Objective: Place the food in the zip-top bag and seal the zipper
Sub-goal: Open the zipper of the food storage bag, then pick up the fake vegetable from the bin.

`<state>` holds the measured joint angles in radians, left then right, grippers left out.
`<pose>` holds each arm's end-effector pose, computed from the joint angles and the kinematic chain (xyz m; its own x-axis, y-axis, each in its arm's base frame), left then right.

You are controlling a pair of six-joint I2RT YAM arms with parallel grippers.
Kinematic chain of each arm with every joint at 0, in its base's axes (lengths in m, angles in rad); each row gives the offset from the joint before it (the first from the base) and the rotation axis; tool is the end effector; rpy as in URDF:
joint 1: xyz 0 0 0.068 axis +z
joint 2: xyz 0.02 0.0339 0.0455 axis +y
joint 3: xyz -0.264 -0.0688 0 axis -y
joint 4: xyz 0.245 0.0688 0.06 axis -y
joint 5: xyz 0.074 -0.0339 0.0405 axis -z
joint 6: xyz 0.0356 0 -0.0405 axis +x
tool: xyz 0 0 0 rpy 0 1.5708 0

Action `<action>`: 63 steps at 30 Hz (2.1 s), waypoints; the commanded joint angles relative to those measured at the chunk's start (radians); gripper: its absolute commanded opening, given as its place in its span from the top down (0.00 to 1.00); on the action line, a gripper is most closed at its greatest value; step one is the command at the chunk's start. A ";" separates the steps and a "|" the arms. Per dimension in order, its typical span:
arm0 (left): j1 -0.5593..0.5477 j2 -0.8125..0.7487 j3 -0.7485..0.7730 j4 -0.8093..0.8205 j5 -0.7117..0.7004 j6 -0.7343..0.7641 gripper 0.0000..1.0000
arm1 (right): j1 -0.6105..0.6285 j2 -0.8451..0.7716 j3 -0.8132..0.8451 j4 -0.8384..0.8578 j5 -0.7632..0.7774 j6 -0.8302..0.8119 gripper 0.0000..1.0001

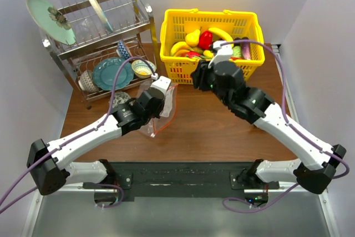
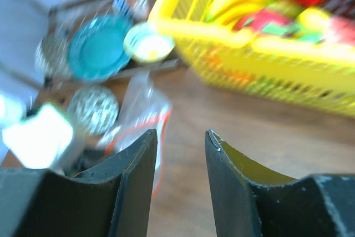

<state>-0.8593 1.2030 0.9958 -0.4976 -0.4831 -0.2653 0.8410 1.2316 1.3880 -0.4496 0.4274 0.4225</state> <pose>0.1807 -0.1843 0.2998 -0.5235 0.2516 -0.8140 0.3134 0.9453 0.0907 0.1888 0.1889 0.4291 -0.3454 0.1736 -0.9223 -0.2983 0.9115 0.2833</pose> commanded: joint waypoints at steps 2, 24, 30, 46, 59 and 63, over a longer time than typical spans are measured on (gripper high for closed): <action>0.035 -0.049 -0.042 0.115 -0.008 0.046 1.00 | -0.134 0.090 0.172 -0.096 -0.013 -0.077 0.56; 0.049 -0.094 -0.125 0.269 0.107 0.074 1.00 | -0.651 0.699 0.798 -0.320 -0.165 -0.218 0.39; 0.052 -0.060 -0.103 0.243 0.083 0.055 1.00 | -0.665 0.874 0.910 -0.327 -0.061 -0.309 0.39; 0.051 -0.080 -0.131 0.272 0.109 0.069 1.00 | -0.666 1.081 0.938 -0.259 0.241 -0.485 0.29; 0.051 -0.068 -0.120 0.258 0.118 0.064 1.00 | -0.665 1.129 0.931 -0.273 0.318 -0.487 0.59; 0.051 -0.071 -0.117 0.264 0.121 0.058 1.00 | -0.666 1.004 0.860 -0.250 0.168 -0.401 0.75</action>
<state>-0.8120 1.1442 0.8639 -0.2749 -0.3695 -0.1917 0.1848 2.3577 2.2951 -0.7139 0.7208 -0.0601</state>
